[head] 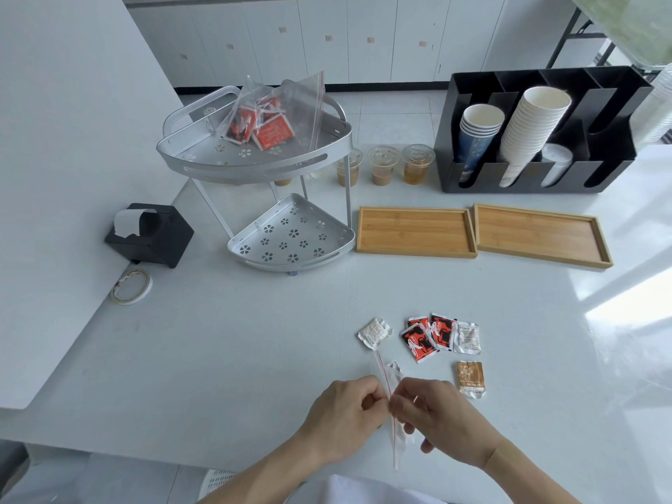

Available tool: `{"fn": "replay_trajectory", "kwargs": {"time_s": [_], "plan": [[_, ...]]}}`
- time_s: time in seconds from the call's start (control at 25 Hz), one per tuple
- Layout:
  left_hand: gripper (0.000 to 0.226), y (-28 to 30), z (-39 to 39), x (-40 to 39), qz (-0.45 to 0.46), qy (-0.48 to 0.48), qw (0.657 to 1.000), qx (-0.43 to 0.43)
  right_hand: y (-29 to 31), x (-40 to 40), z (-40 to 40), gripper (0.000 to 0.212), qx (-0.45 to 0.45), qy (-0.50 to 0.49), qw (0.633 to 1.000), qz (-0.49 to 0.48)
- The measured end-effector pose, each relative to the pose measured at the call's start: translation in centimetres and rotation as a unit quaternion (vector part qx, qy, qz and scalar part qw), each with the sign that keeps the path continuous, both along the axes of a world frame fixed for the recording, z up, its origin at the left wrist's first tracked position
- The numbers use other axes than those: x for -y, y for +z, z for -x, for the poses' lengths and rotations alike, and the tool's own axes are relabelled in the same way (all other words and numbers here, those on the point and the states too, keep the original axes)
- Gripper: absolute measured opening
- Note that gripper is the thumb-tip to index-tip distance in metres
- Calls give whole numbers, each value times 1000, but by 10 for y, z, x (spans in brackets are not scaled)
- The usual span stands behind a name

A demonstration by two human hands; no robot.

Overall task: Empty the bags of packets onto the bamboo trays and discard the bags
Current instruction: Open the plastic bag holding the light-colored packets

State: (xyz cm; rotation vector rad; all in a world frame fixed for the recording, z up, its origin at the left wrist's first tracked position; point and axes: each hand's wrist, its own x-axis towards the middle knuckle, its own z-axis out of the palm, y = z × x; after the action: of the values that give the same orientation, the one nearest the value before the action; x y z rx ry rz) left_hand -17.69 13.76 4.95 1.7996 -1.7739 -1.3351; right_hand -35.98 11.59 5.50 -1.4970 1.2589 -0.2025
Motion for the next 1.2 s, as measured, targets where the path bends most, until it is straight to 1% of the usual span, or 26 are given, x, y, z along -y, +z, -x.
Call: {"fn": "replay_trajectory", "kwargs": {"time_s": [0.08, 0.16, 0.24, 0.36, 0.48, 0.56, 0.64, 0.76, 0.84, 0.88, 0.92, 0.96, 1.0, 1.04, 1.12, 1.16, 1.2], "plan": [[19, 1, 0, 1, 9, -18, 1000, 14, 3, 0, 0, 19, -22, 37, 998, 45], [24, 5, 1, 2, 24, -38, 998, 48, 5, 1, 0, 17, -65, 50, 987, 135], [22, 8, 1, 3, 44, -46, 996, 69, 9, 2, -2, 16, -96, 53, 976, 190], [13, 13, 1, 7, 76, -35, 993, 88, 16, 3, -8, 23, -130, 49, 967, 214], [23, 16, -14, 14, 118, -12, 982, 147, 22, 12, 7, 27, -200, -11, 953, 229], [25, 18, -30, 20, 107, -6, 981, 162, 29, 18, 25, 26, -259, -39, 937, 231], [23, 22, -42, 26, 99, -29, 980, 168, 34, 21, 34, 23, -303, -12, 919, 253], [21, 28, -44, 33, 118, -64, 973, 187, 41, 22, 31, 20, -361, 39, 890, 278], [22, 33, -41, 38, 93, -55, 982, 156, 49, 25, 30, 19, -394, 44, 876, 276], [23, 36, -39, 40, 74, -48, 988, 130, 54, 26, 30, 16, -392, 32, 872, 293], [23, 40, -35, 42, 57, -38, 993, 99, 58, 24, 28, 9, -371, 11, 868, 330], [23, 43, -31, 45, 46, -26, 996, 67, 63, 22, 24, 8, -325, -21, 870, 370], [24, 46, -26, 47, 42, -14, 998, 41, 67, 18, 17, 14, -263, -47, 875, 405], [25, 50, -21, 49, 46, -3, 999, 21, 71, 17, 7, 18, -213, -45, 879, 424], [24, 56, -15, 53, 59, 17, 998, -11, 73, 18, -13, 26, -191, 27, 887, 421], [23, 58, -14, 55, 64, 27, 997, -27, 71, 20, -21, 26, -194, 58, 892, 404], [22, 60, -16, 57, 69, 36, 996, -43, 69, 23, -27, 22, -197, 67, 897, 390]]}}
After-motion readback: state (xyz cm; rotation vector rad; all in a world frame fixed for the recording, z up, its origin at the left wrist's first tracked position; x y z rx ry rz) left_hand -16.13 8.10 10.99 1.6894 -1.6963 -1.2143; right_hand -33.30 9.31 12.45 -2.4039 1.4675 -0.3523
